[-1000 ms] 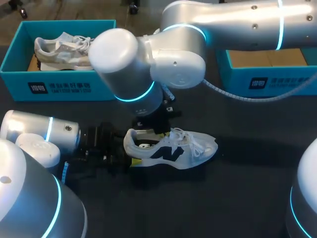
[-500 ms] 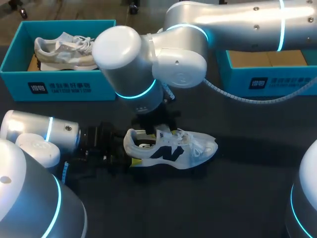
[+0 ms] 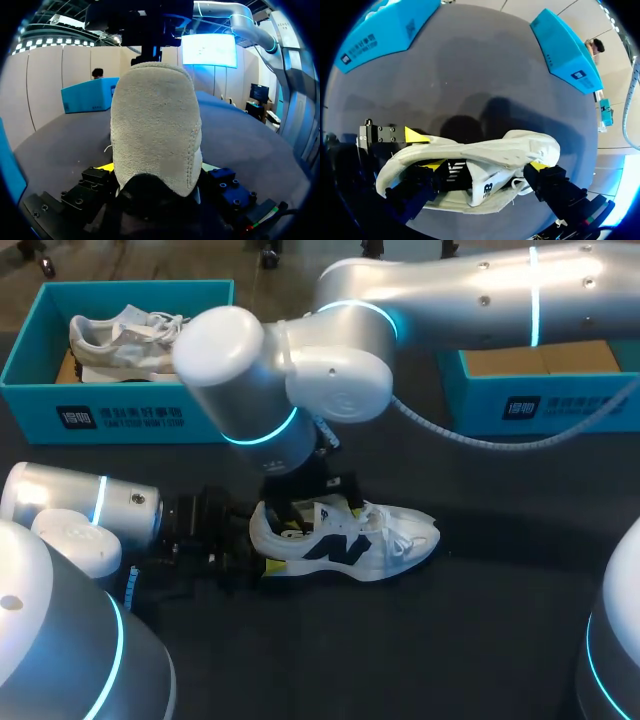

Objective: Take the shoe out of the shoebox, open the shoe tongue, remove and reinsert the insole, then place the shoe into the shoebox

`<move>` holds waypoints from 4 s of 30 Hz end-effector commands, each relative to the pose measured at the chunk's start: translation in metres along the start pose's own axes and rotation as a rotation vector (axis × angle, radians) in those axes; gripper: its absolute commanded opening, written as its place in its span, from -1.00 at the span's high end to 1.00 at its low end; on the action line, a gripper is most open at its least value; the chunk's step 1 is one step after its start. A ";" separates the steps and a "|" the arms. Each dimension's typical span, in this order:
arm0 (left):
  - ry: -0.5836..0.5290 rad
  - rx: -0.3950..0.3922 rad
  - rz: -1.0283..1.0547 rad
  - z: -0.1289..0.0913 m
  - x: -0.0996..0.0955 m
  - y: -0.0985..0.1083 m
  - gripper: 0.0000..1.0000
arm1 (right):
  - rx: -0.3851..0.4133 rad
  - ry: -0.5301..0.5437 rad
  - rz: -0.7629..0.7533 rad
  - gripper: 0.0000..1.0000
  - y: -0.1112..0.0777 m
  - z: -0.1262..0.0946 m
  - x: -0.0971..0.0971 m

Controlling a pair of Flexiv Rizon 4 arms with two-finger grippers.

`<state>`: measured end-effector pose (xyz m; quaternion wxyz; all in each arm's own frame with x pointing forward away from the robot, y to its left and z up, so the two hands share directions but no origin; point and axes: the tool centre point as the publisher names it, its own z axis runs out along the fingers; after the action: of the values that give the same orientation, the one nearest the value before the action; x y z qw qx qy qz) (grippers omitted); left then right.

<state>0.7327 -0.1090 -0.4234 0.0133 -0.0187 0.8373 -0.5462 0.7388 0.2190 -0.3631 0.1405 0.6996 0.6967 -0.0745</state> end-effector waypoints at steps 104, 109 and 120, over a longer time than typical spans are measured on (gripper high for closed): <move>0.002 -0.003 -0.001 0.000 -0.003 0.001 1.00 | -0.028 0.035 0.081 -1.00 0.010 0.007 -0.150; 0.002 -0.003 -0.001 0.000 -0.003 0.001 1.00 | -0.050 0.019 0.011 -1.00 0.016 -0.014 -0.144; 0.002 -0.003 -0.001 0.000 -0.003 0.001 1.00 | -0.230 0.070 -0.317 -1.00 0.044 -0.061 -0.110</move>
<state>0.7333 -0.1089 -0.4235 0.0132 -0.0186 0.8374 -0.5461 0.7745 0.1242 -0.2742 0.1746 0.5997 0.7810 0.0059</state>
